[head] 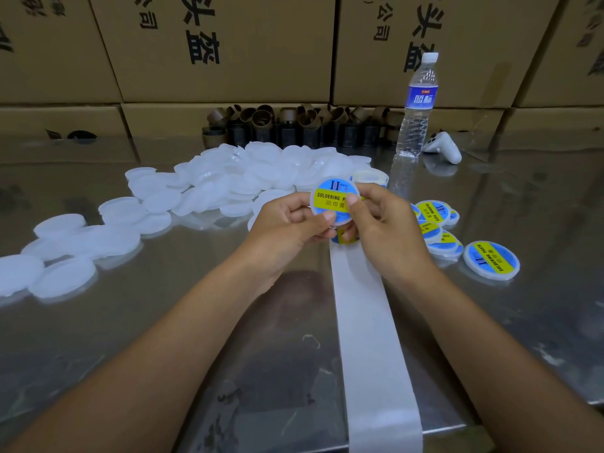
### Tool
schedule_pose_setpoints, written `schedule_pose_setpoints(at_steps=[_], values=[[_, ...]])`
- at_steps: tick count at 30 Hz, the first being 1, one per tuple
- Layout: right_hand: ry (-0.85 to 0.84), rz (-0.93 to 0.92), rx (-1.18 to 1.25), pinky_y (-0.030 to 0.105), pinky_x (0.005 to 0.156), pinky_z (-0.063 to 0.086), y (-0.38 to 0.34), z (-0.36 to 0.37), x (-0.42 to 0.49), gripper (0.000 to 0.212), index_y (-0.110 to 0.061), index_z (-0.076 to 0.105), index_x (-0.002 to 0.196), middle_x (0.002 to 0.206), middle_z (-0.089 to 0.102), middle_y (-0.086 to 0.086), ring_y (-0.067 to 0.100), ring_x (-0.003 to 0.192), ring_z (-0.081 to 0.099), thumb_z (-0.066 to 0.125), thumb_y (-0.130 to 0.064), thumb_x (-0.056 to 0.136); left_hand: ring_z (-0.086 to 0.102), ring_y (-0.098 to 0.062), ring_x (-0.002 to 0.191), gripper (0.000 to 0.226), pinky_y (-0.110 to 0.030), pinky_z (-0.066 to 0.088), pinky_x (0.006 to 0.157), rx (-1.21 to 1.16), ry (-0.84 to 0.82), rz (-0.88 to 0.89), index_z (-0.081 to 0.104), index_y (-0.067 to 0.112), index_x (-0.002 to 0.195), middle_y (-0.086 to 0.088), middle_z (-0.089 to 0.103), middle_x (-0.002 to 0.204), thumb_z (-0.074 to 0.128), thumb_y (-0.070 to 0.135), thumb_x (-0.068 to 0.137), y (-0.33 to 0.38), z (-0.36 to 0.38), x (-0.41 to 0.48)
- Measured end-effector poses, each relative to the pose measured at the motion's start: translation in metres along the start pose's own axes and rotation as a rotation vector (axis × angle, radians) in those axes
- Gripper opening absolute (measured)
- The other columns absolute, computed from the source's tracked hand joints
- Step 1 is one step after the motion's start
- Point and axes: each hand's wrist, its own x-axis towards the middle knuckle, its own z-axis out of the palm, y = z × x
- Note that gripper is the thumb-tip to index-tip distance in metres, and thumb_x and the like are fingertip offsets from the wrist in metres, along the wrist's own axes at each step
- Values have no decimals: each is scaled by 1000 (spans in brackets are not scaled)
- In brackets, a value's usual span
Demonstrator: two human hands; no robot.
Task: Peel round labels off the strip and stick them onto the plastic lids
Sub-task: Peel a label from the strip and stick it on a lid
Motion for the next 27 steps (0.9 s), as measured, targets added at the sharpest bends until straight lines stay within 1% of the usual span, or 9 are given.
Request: schedule_pose_setpoints(at_steps=[3,6,10,13,15,18,21,23,27], values=[[4,-10,-41,15,54,44,1,0,1,19,-7,60,110,68,64,3,0,46,54,47,-13,98,65,-9,65,14,-20,54,70,15,13,0,66,8,101,-6,72,86,63,4,88,-1,0,0],[15,-19,-92,18,56,45,1,-1,1,22,-6,60,114,74,66,16,2,47,53,48,-14,98,66,-11,68,14,-21,55,73,30,23,-19,66,7,104,-8,72,90,61,7,90,0,1,1],[23,-28,-105,30,62,47,1,0,2,21,-9,61,113,76,66,20,13,55,56,51,-17,96,67,-9,67,16,-18,54,66,2,56,-37,67,10,96,-1,73,79,52,16,97,3,-1,2],[-52,-42,-63,30,65,49,0,1,0,17,-27,58,102,72,66,11,20,58,60,61,-15,91,67,-9,69,18,-19,54,70,15,75,-26,67,9,101,-1,73,81,51,17,98,3,-3,2],[-83,-53,-54,29,65,50,-1,1,-2,31,-38,51,94,72,66,8,26,63,61,65,-11,87,67,-9,71,20,-20,54,72,25,78,-18,67,8,104,-1,73,84,52,19,98,3,-3,1],[-82,-54,-40,27,63,48,0,1,-1,33,-34,50,99,68,62,0,22,62,59,65,-7,86,67,-10,72,20,-19,53,70,13,77,-13,67,8,105,-2,74,85,52,19,98,3,-2,0],[-62,-40,-33,34,69,51,0,2,-1,38,-21,46,118,75,62,14,32,67,60,63,-5,88,67,-10,71,20,-20,54,70,5,92,-17,67,7,106,-4,73,88,52,18,97,4,-1,1],[-40,-36,-25,34,68,51,-1,1,-1,37,-20,43,118,73,60,13,24,63,61,61,-6,89,67,-10,69,18,-19,54,68,3,105,-19,67,8,103,-3,72,85,53,18,97,4,0,1],[-17,-41,-7,24,59,49,-2,0,0,29,-25,46,109,71,56,2,5,51,58,57,-7,92,68,-9,70,17,-19,54,66,9,137,-18,67,10,104,1,71,83,55,19,96,5,0,2]])
